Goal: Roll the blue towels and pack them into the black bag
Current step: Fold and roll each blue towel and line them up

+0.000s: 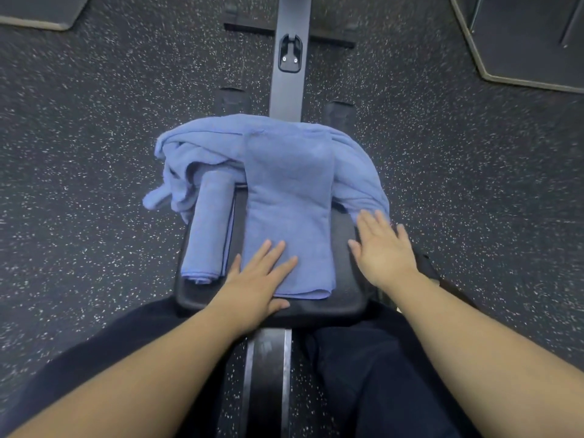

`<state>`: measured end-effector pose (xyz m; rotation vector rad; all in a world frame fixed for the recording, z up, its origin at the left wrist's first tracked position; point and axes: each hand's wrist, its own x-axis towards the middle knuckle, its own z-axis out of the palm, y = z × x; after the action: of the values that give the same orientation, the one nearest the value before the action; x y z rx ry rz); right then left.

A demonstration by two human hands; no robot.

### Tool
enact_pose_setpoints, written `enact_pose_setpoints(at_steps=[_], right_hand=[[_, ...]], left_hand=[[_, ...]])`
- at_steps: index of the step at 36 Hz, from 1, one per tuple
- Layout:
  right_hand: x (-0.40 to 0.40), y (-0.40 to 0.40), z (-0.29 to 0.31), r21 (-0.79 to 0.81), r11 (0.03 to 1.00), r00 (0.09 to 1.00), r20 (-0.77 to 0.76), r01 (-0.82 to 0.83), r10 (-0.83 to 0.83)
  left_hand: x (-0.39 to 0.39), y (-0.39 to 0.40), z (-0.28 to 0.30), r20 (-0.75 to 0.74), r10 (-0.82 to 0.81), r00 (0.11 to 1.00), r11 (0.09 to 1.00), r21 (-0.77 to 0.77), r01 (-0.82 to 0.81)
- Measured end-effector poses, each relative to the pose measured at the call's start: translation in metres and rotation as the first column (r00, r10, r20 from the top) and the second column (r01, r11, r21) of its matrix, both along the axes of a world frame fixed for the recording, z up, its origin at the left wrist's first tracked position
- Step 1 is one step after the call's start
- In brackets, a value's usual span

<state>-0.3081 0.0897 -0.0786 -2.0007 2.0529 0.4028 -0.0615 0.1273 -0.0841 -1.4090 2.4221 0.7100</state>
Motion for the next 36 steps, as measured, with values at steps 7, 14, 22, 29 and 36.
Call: enact_pose_setpoints(at_steps=[7,14,22,29,36], right_hand=[[0.005,0.010,0.007,-0.161,0.982,0.990,0.119,0.095,-0.076],[0.045,0.037,0.004,-0.349,0.918,0.925,0.251,-0.189,0.286],[0.071,0.056,-0.013,-0.293,0.874,0.829,0.303,-0.388,0.470],[0.066,0.057,-0.021,-0.245,0.879,0.821,0.323,-0.408,0.471],[0.074,0.060,-0.025,-0.373,0.857,0.835,0.284,-0.356,0.470]], left_hand=[[0.002,0.002,-0.005,-0.124,0.045,0.991,0.997,-0.059,-0.053],[0.008,0.004,-0.017,-0.261,-0.025,0.965,0.966,-0.256,-0.045],[0.007,0.014,-0.018,-0.347,-0.125,0.930,0.943,-0.332,0.003],[0.004,0.014,-0.012,-0.307,-0.145,0.941,0.878,-0.478,-0.020],[0.004,0.010,-0.018,-0.304,-0.083,0.949,0.861,-0.502,-0.085]])
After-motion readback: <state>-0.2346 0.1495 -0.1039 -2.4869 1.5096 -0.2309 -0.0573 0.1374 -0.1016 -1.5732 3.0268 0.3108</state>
